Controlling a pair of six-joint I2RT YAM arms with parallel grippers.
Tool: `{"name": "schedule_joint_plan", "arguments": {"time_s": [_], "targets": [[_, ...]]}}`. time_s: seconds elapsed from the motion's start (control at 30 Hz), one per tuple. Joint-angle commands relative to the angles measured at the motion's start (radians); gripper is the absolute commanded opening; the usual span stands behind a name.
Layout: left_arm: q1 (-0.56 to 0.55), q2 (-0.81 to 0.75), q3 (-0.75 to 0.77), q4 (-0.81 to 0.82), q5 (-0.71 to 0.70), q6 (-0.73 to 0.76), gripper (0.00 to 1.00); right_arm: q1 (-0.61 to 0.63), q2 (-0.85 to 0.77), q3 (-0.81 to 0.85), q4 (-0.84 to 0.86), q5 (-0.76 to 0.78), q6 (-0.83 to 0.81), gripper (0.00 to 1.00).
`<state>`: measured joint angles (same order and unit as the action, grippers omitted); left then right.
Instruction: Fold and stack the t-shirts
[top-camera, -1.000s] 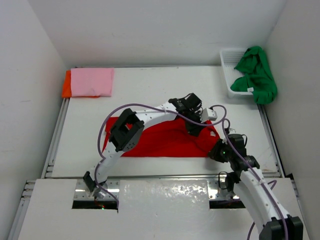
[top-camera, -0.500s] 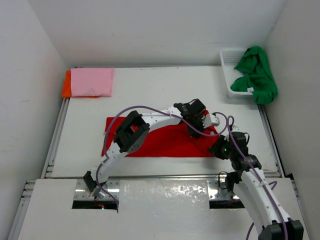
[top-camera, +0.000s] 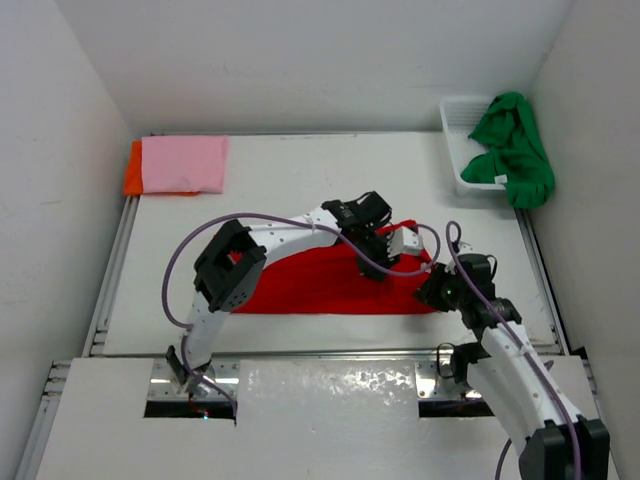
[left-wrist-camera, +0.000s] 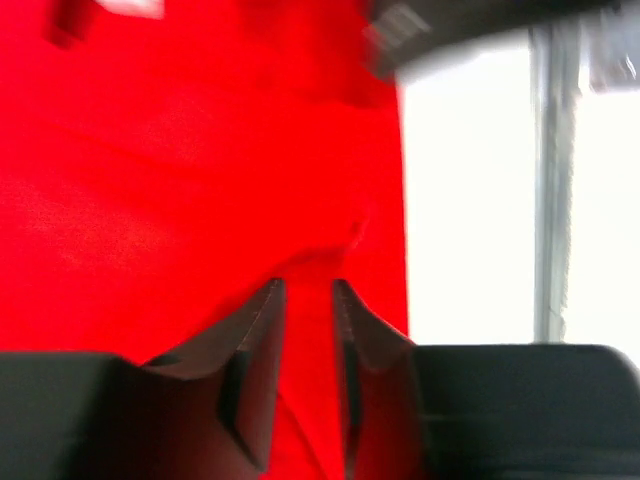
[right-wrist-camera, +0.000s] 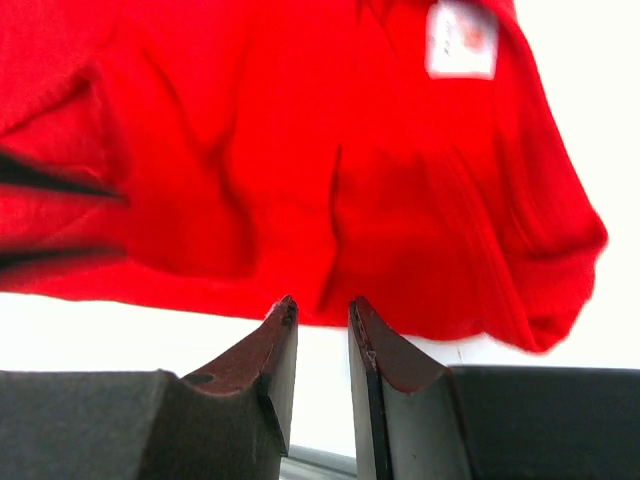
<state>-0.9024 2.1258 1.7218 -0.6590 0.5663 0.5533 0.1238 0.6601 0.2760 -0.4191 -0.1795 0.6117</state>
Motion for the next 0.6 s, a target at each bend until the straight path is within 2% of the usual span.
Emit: {"name": "schedule_joint_plan", "arguments": {"time_s": [0.0, 0.07, 0.13, 0.2, 0.37, 0.47, 0.57], "targets": [[0.003, -0.069, -0.082, -0.045, 0.078, 0.108, 0.25, -0.006, 0.086, 0.08, 0.127, -0.046, -0.059, 0.25], [0.003, -0.098, -0.119, -0.042, 0.083, 0.12, 0.39, -0.006, 0.137, 0.084, 0.192, -0.101, -0.056, 0.25], [0.005, -0.121, -0.139, -0.042, 0.087, 0.135, 0.44, -0.004, 0.217, 0.084, 0.281, -0.156, -0.04, 0.24], [0.005, -0.147, -0.145, -0.042, 0.073, 0.14, 0.44, 0.003, 0.262, 0.094, 0.338, -0.17, -0.04, 0.19], [0.052, -0.225, -0.175, -0.028, 0.034, 0.105, 0.39, 0.056, 0.369, 0.127, 0.379, -0.136, -0.055, 0.17], [0.036, -0.242, -0.205, 0.047, -0.101, 0.038, 0.45, 0.057, 0.385, 0.14, 0.318, -0.108, -0.038, 0.15], [-0.012, -0.23, -0.212, 0.085, -0.134, -0.004, 0.42, -0.004, 0.331, 0.129, 0.248, -0.046, 0.022, 0.1]]}}
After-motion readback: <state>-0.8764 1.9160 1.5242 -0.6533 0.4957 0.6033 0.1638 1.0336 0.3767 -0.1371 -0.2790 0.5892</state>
